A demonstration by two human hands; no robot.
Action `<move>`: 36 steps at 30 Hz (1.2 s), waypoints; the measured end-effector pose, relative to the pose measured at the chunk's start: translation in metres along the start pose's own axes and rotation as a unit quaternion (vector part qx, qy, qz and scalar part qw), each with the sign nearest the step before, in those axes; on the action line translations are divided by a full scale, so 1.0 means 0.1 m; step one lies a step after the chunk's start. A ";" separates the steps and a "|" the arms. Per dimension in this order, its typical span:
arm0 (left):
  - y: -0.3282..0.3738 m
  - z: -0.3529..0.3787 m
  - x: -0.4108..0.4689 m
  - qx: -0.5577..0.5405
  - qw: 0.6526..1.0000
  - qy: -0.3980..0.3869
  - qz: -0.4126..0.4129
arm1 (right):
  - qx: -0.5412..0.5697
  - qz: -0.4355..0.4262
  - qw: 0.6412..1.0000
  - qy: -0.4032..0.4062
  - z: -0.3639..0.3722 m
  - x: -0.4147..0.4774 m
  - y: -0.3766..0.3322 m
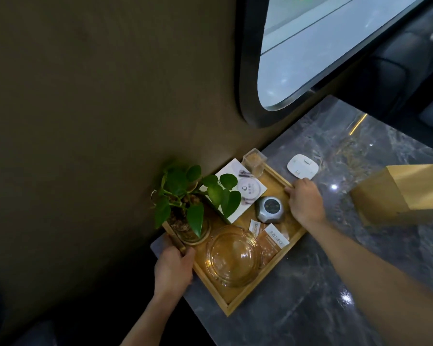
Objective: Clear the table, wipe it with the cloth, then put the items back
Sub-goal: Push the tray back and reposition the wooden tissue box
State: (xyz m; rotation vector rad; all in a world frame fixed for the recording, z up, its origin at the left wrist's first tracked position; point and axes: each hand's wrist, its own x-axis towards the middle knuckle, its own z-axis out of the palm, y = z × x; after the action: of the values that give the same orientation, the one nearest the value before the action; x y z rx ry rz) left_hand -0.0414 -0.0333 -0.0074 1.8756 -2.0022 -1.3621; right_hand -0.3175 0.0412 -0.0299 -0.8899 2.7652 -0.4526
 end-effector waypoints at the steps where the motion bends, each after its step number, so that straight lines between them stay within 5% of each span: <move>1: -0.03 -0.01 -0.02 -0.002 1.000 0.008 0.001 | -0.002 -0.002 1.000 0.001 0.01 -0.03 -0.03; 15: -0.34 -0.10 -0.04 -0.043 0.998 0.046 0.004 | -0.027 -0.016 0.999 -0.007 0.11 -0.23 -0.17; 21: -0.33 -0.15 0.00 -0.110 0.986 -0.014 -0.128 | -0.017 -0.001 1.000 -0.017 0.08 -0.24 -0.20; 36: -0.41 -0.15 -0.04 -0.031 0.997 0.002 -0.068 | 0.004 -0.005 1.000 -0.028 0.10 -0.35 -0.24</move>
State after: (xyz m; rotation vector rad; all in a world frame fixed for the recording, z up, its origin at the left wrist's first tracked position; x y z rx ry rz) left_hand 0.0003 -0.0322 -0.0225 2.0180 -1.8371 -1.4340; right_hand -0.2740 0.0410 -0.0276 -0.9021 2.7075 -0.4345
